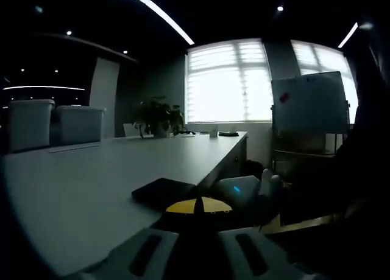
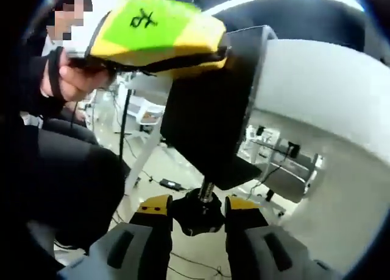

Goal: Clamp the fixed fixture on the desktop, loosen the retaining clip, secure it to the edge of the desk, and tighten the retaining clip.

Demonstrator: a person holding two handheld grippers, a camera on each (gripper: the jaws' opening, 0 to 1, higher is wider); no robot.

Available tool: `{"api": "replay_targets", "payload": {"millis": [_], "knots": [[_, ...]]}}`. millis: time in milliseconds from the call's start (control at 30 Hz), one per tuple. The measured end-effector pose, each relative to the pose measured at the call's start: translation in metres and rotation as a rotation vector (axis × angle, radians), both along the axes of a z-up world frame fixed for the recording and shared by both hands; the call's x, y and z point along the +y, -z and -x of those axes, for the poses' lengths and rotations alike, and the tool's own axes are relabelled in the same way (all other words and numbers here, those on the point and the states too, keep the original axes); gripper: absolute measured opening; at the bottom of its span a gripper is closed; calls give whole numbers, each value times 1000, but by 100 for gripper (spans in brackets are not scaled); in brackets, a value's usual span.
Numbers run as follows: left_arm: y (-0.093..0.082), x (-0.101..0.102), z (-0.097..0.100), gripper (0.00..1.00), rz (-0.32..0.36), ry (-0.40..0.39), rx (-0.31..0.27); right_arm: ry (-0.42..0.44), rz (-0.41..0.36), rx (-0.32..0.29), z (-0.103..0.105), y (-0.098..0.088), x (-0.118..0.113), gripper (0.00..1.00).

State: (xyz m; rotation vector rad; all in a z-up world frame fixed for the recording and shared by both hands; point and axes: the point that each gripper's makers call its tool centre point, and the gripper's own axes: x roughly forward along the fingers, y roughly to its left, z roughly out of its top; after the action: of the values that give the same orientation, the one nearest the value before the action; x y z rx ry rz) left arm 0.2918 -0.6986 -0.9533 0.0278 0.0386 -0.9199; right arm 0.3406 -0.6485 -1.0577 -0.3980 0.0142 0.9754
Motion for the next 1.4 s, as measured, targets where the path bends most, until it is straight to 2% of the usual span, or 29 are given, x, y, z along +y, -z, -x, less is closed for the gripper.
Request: {"api": "replay_targets", "payload": {"millis": [100, 233, 300, 333, 400, 467, 533, 633, 700, 867, 967, 1033, 1067, 1133, 1200, 1267, 1333, 1400], "knots": [[0, 0, 0, 1, -4, 1, -7, 101, -67, 27, -3, -6, -8, 38], [0, 0, 0, 1, 7, 3, -4, 262, -158, 91, -8, -7, -22, 46], [0, 0, 0, 1, 7, 4, -8, 346, -219, 96, -9, -11, -30, 47], [0, 0, 0, 1, 10, 4, -9, 383, -227, 78, -8, -13, -33, 50], [-1, 0, 0, 1, 19, 6, -8, 435, -256, 83, -2, -13, -31, 52], [-1, 0, 0, 1, 30, 7, -5, 442, -250, 85, 3, -11, -21, 54], [-2, 0, 0, 1, 37, 8, -4, 473, -247, 69, 6, -11, -13, 55], [-2, 1, 0, 1, 43, 9, -5, 557, -253, 29, 2, -15, -18, 56], [-2, 1, 0, 1, 41, 9, -7, 607, -287, 70, -1, -11, -20, 56], [-2, 0, 0, 1, 47, 13, -9, 634, -285, 93, -6, -7, -22, 50], [-2, 0, 1, 1, 51, 14, -10, 662, -296, 116, -6, -6, -25, 36], [-2, 0, 0, 1, 54, 14, -10, 674, -235, 67, -7, -7, -28, 33], [-2, 0, 0, 1, 54, 13, -10, 673, -230, 47, -7, -9, -27, 33], [-2, 0, 0, 1, 55, 12, -10, 680, -236, 64, -7, -8, -25, 32], [-2, 0, 0, 1, 57, 11, -9, 724, -182, 39, -8, -7, -34, 26], [-2, 1, 0, 1, 59, 11, -7, 692, -207, 68, -7, -9, -30, 26], [-2, 1, -1, 1, 57, 11, -8, 675, -200, 68, -8, -9, -30, 25], [-2, 1, -1, 1, 56, 10, -10, 622, -200, 76, -7, -10, -27, 25]]}}
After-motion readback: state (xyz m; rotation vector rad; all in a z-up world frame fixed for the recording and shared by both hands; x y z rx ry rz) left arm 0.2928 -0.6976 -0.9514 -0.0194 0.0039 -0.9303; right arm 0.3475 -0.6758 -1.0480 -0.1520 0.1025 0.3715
